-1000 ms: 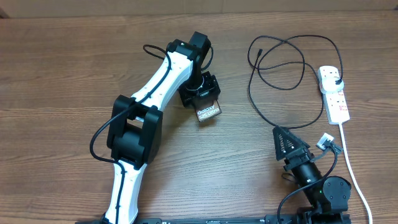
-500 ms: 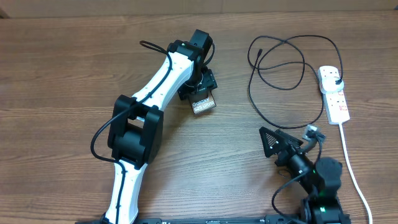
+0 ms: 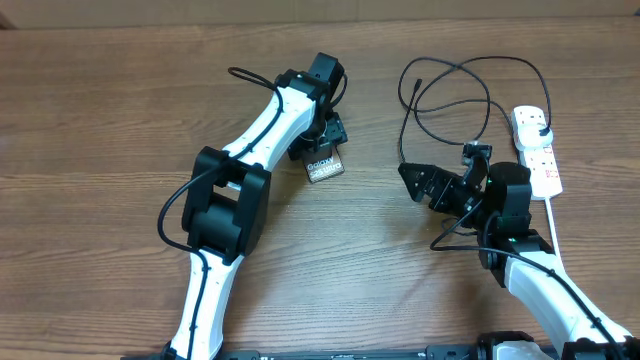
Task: Plug charger to phone and switch on socket
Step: 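Move the right gripper toward the phone held by the left gripper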
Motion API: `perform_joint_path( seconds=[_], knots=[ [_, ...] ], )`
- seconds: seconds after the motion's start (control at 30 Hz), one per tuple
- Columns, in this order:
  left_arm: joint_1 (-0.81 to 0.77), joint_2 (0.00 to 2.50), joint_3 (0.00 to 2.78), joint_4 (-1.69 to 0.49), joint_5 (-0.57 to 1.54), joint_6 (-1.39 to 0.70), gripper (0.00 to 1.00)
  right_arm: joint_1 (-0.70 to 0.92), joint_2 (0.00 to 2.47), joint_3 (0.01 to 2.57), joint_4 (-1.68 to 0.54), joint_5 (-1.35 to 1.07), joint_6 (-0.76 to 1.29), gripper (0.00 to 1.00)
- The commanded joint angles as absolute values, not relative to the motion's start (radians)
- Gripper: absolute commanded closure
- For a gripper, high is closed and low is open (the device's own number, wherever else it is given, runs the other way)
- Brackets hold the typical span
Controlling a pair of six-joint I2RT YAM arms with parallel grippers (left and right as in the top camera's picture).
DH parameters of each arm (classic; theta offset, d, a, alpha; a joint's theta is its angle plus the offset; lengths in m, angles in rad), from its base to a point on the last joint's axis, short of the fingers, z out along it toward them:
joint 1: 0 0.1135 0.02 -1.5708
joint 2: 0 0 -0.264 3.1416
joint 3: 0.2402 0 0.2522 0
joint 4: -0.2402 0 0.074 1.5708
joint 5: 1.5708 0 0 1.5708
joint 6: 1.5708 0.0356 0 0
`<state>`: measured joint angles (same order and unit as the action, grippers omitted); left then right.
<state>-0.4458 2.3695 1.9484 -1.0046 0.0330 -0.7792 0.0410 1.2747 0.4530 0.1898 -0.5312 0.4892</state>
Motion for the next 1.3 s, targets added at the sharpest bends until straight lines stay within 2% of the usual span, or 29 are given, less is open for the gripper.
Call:
perform_joint_path(
  seconds=[0.0,0.1,0.2,0.43,0.63,0.83,0.97,1.27],
  knots=[
    [-0.455,2.441,1.966,-0.992,0.054,-0.785,0.41,0.047,1.272,0.480,0.216,-0.588,0.470,0.00],
    [-0.443,2.441,1.966,-0.987,0.068,-0.786,0.28,0.047,1.272,0.480,0.216,-0.586,0.436,0.00],
    [-0.444,2.443,1.966,-0.989,0.067,-0.788,0.26,0.064,1.272,0.480,0.228,-0.585,0.431,0.00],
    [-0.439,2.445,1.967,-1.000,0.126,-0.816,0.39,0.184,1.272,0.496,0.226,-0.466,0.393,0.00],
    [-0.409,2.445,1.997,-0.992,0.305,-0.824,0.40,0.280,1.281,0.524,0.210,-0.301,0.392,0.00],
    [-0.398,2.444,2.085,-0.994,0.400,-0.823,0.39,0.334,1.460,0.625,0.211,-0.289,0.392,0.00],
    [-0.394,2.444,2.090,-0.993,0.458,-0.823,0.40,0.337,1.599,0.721,0.213,-0.288,0.379,0.00],
    [-0.375,2.444,2.090,-0.968,0.545,-0.831,0.40,0.327,1.733,0.756,0.268,-0.271,0.307,0.00]
  ],
)
